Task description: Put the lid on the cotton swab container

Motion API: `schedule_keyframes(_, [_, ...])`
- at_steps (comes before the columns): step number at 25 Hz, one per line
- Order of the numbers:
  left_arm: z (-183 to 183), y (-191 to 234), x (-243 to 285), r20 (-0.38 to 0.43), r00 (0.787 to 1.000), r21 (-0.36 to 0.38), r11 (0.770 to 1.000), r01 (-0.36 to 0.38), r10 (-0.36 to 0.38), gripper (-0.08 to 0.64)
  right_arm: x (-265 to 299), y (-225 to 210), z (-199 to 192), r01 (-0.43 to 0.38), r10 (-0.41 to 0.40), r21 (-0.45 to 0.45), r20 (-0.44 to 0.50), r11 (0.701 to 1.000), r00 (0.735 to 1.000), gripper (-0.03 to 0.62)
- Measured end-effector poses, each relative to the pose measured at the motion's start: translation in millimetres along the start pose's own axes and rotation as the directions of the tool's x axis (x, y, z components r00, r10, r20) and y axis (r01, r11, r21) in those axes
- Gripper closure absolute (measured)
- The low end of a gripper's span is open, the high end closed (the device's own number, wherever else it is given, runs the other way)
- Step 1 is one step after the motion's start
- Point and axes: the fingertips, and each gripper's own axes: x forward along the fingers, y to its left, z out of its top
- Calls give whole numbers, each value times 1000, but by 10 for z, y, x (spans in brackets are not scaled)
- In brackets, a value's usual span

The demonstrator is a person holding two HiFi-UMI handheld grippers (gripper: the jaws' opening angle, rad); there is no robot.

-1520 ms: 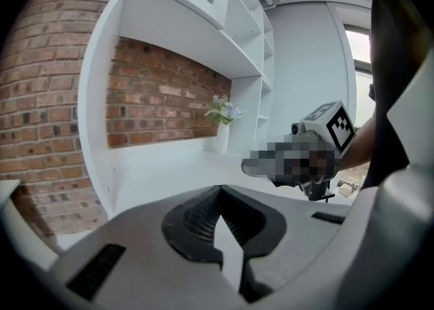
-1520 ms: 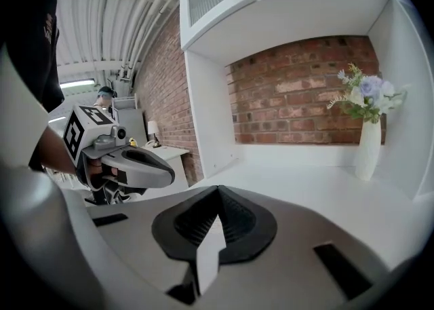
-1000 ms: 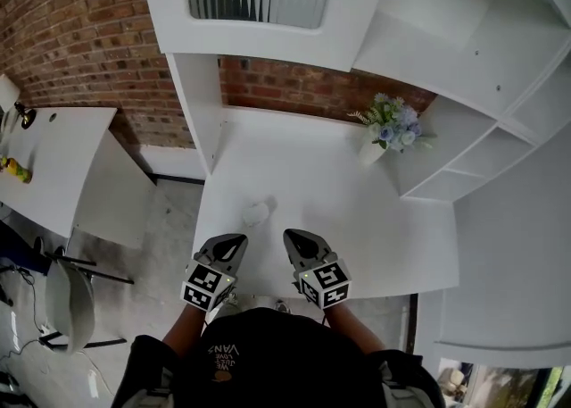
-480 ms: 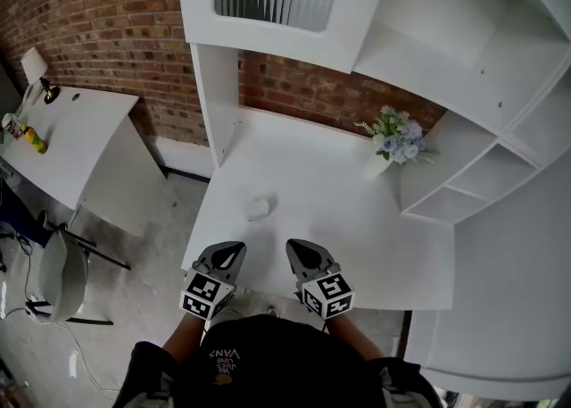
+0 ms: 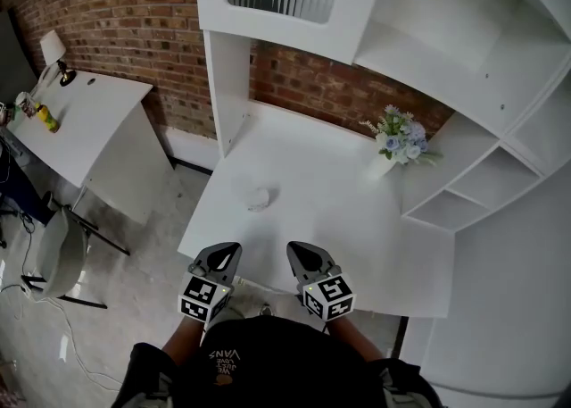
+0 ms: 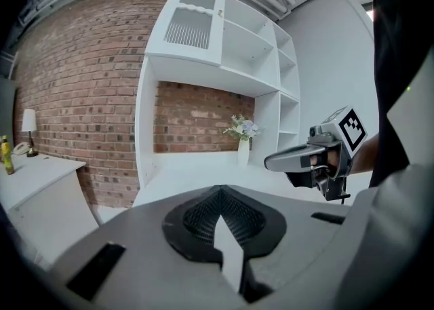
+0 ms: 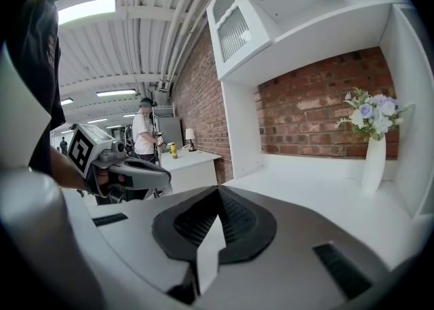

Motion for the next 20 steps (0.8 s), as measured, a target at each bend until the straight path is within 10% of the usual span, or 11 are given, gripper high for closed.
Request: schedule_keyframes(20, [-169,-281,-160,-1,999,-13,999,-47,47,554,-218,43,-233,-36,35,-25,-29,999,999,594])
